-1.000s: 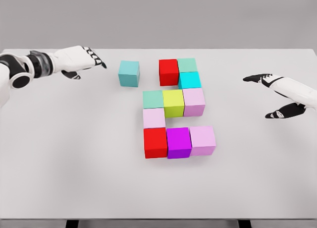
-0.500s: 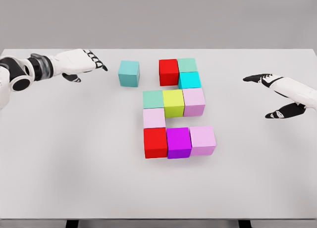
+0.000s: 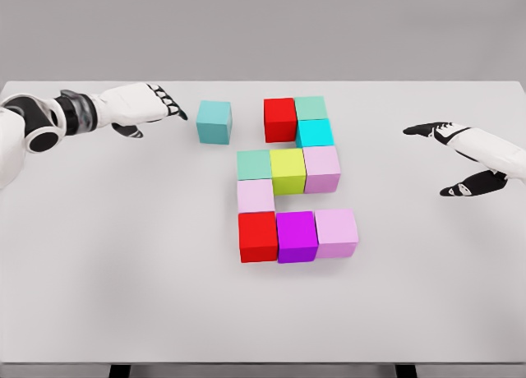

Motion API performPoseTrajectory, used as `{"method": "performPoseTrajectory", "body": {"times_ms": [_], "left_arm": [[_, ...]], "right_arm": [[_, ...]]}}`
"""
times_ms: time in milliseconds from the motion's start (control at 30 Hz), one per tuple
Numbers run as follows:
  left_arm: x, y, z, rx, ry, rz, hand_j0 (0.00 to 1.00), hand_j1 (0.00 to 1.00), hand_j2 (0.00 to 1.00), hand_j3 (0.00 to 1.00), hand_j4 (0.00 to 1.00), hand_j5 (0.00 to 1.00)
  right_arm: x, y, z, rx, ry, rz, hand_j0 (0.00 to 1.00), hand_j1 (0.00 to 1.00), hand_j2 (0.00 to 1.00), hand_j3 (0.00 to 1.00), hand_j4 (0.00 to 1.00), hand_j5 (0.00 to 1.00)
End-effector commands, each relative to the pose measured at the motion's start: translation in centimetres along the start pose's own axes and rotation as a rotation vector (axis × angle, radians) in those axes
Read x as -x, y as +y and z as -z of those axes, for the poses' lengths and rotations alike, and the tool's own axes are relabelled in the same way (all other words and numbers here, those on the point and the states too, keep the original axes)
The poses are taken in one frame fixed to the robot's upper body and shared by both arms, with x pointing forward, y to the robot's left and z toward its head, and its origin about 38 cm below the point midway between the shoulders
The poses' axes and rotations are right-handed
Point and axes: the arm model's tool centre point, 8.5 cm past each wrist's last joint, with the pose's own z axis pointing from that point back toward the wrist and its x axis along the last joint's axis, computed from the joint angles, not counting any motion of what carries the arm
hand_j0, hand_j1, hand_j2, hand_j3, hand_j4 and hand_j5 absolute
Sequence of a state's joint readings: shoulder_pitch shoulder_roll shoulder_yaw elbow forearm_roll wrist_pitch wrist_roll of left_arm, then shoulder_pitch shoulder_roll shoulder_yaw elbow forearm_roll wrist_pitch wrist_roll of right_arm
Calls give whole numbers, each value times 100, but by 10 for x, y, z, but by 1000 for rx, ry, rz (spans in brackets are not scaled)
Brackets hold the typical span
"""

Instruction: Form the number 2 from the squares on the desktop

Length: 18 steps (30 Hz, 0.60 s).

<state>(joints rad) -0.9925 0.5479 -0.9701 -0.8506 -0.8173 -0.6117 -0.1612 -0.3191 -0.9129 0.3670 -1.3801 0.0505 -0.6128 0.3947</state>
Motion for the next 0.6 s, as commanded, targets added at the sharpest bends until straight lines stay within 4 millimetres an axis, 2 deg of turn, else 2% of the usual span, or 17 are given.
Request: {"method": "performPoseTrajectory", "body": {"times_ms": [0, 233, 300, 400, 567], "left_arm": [[0, 1, 0, -6, 0, -3, 87, 87, 87, 87, 87, 87], [-9, 0, 4, -4, -23, 2, 87, 87, 87, 87, 87, 87], [-12, 1, 5, -9, -30, 3, 87, 87, 87, 87, 87, 87], [-20, 6, 8, -26, -54, 17, 88, 88, 88, 88, 88, 88], [-26, 11, 10, -38, -71, 28, 88, 88, 88, 88, 88, 88]], "right_arm": [[0, -1, 0, 5, 0, 5, 100, 100, 100, 100, 100, 100], [0, -1, 0, 5, 0, 5, 100, 100, 100, 100, 100, 100], [1, 4, -2, -3, 5, 15, 100, 100, 100, 100, 100, 100], [8, 14, -18, 3, 41, 42, 100, 100, 100, 100, 100, 100], [12, 27, -26, -16, 60, 64, 100, 100, 100, 100, 100, 100]]}}
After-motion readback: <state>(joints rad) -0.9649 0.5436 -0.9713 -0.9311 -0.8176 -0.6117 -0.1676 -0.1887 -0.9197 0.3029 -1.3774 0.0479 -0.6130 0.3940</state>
